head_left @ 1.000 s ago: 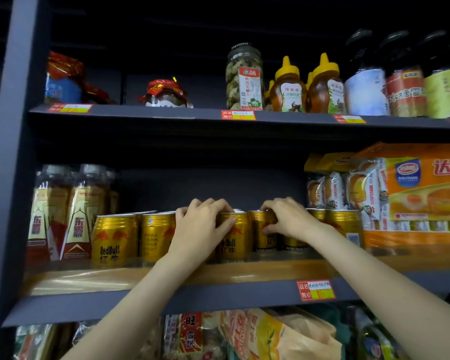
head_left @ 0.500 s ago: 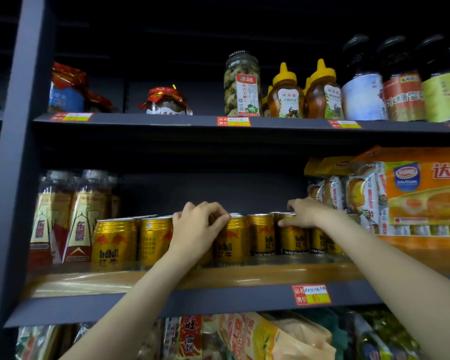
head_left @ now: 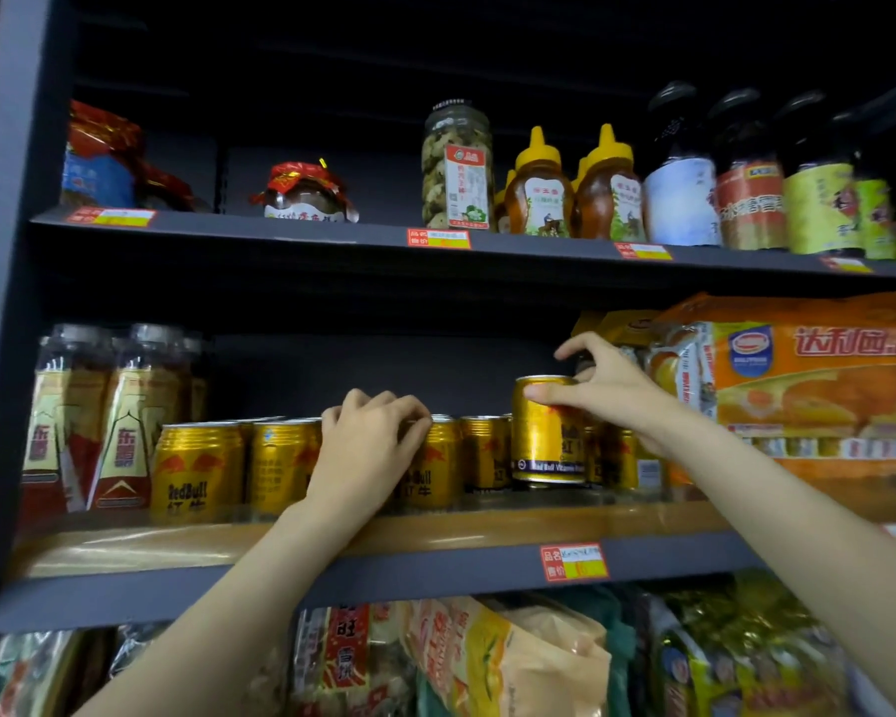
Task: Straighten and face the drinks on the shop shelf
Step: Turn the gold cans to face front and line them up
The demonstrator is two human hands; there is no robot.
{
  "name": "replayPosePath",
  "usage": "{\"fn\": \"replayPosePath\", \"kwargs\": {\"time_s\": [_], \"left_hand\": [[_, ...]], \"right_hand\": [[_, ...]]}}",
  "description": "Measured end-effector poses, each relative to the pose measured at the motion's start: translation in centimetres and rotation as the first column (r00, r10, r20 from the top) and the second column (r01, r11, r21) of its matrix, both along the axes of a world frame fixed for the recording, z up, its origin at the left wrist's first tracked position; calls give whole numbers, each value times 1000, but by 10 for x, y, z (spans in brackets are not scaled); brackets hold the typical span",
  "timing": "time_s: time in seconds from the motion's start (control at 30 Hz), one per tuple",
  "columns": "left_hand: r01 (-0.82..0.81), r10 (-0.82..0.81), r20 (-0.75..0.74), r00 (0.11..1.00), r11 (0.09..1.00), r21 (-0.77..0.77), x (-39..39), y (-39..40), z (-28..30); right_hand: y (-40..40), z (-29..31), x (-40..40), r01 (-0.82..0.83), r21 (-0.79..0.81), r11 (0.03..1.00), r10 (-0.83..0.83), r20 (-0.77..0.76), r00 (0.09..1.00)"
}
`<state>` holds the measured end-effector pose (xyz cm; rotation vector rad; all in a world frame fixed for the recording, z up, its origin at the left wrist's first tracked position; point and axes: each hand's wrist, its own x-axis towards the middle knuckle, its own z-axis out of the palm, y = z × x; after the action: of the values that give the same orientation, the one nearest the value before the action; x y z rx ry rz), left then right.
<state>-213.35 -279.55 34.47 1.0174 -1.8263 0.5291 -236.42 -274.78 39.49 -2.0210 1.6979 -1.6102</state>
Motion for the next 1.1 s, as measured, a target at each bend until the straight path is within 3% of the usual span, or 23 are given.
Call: {"fn": "replayPosePath", "kwargs": {"time_s": [0.13, 0.2, 0.27, 0.4, 0.53, 0.63, 0.77, 0.9, 0.97, 1.0, 1.1], "left_hand": [[217, -216, -127, 968, 976, -11, 2, 19, -1], [463, -440, -212, 873, 883, 74, -3, 36, -5], [638, -570, -296, 766, 731, 242, -12, 52, -9], [690, -579, -388, 717, 667, 281, -9, 56, -9], [789, -608, -510, 609, 526, 317, 18, 51, -9], [807, -619, -519, 590, 476, 349, 28, 47, -11], [827, -662, -496, 561, 465, 316, 26, 48, -12], [712, -641, -326, 695, 676, 188, 24, 46, -10], [674, -632, -295, 717, 737, 57, 20, 50, -10], [682, -646, -321, 692, 731, -1, 17, 53, -10], [689, -652, -398, 646, 722, -64, 6, 58, -9]], "right_hand": [[23, 0, 20, -79, -17, 997, 79, 65, 995], [31, 3, 32, -74, -41, 996, 77, 76, 994], [35, 4, 47, -72, -77, 994, 78, 78, 994], [41, 2, 72, -74, -123, 990, 77, 23, 997], [53, 2, 69, -376, 12, 927, 374, 75, 924], [53, -2, 66, -484, 49, 874, 479, 82, 874], [50, -8, 71, -534, 10, 846, 529, 122, 840], [48, -20, 74, -519, -45, 853, 520, 132, 844], [45, -26, 77, -489, -97, 867, 496, 265, 827], [43, -29, 80, -517, -124, 847, 519, 405, 753], [40, -33, 85, -620, -218, 754, 546, 733, 405]]}}
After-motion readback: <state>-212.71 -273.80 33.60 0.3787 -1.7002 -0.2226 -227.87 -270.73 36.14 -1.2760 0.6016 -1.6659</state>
